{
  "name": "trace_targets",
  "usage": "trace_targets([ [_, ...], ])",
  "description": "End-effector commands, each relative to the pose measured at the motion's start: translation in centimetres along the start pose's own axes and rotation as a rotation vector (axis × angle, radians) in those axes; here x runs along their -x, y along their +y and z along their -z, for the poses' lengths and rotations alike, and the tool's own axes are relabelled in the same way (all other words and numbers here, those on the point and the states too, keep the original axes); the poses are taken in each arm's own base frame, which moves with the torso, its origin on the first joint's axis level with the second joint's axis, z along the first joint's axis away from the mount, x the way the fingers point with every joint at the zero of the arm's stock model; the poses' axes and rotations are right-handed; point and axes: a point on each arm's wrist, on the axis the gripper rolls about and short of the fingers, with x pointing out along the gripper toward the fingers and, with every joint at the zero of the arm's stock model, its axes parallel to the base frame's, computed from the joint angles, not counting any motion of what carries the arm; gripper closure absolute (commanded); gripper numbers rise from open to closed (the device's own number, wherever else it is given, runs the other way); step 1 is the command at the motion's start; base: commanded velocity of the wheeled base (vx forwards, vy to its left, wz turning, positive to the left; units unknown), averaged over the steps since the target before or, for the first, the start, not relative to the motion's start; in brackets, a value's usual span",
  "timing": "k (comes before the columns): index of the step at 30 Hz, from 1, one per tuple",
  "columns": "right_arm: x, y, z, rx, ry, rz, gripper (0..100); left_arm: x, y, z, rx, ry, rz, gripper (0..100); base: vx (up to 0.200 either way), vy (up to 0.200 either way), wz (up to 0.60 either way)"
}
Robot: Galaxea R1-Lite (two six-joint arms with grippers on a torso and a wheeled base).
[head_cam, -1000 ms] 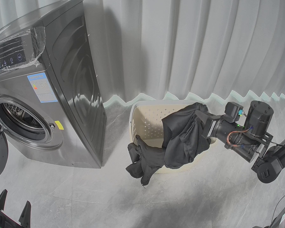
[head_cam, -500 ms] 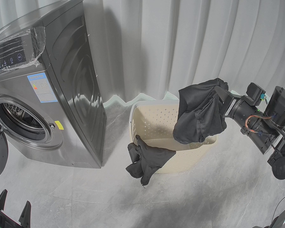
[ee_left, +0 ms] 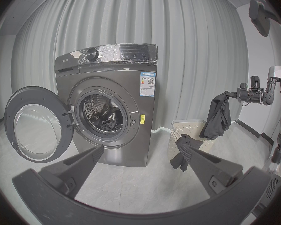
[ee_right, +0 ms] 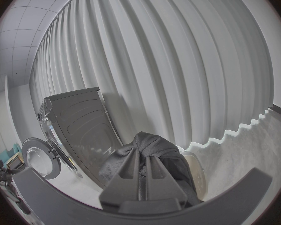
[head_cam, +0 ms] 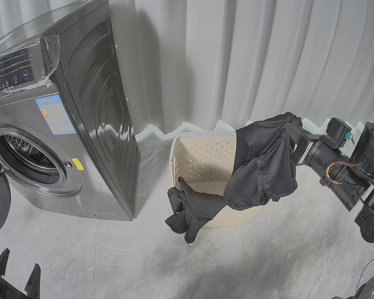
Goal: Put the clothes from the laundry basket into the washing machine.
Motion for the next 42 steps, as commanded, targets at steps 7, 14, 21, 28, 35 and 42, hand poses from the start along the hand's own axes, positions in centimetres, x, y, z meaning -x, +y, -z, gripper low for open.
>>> trace_targets([
  [7,0.6,0.3,-0.5,0.011,-0.010,-0.015,100,0.0,0.0,0.4,0.000,-0.002,0.000,0,0.000,0.000,0.00],
  [14,0.8,0.2,-0.1,0.015,0.006,-0.011,100,0.0,0.0,0.4,0.000,-0.002,-0.001,0,-0.114,0.000,0.00],
  [21,1.4,0.1,0.6,0.016,0.035,-0.011,100,0.0,0.0,0.4,0.000,-0.002,0.000,0,-0.200,0.000,0.00],
  [28,1.4,0.2,0.9,0.015,0.045,-0.017,100,0.0,0.0,0.4,0.000,-0.002,-0.001,0,-0.029,0.000,0.00],
  [35,1.6,0.2,0.9,0.016,0.046,-0.012,100,0.0,0.0,0.5,0.002,0.000,0.000,0,0.000,0.029,0.00],
  [42,1.7,1.1,0.9,0.014,0.038,0.031,100,0.0,0.0,0.5,0.002,0.000,0.000,0,0.000,0.200,0.00],
])
